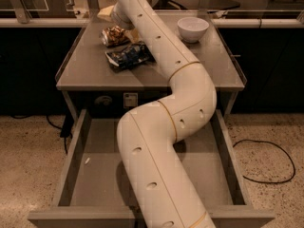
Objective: Place orange can into top drawer
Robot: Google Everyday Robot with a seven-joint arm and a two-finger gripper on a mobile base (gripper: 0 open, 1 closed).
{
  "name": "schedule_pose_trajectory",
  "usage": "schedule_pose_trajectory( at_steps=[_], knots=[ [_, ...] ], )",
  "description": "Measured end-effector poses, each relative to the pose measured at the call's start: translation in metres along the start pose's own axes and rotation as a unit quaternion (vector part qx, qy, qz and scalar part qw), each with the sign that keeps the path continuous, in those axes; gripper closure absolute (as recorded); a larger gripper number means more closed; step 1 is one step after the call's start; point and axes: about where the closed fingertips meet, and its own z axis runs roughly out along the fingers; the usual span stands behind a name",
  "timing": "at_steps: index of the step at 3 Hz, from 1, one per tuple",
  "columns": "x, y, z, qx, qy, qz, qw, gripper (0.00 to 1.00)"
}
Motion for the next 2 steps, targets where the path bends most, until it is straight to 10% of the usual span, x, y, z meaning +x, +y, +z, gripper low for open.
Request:
schedule_pose_trajectory(
  at_steps=[2],
  knots=[
    [0.0000,0.0000,0.0001,0.000,0.000,0.000,1.0000,0.69]
  ],
)
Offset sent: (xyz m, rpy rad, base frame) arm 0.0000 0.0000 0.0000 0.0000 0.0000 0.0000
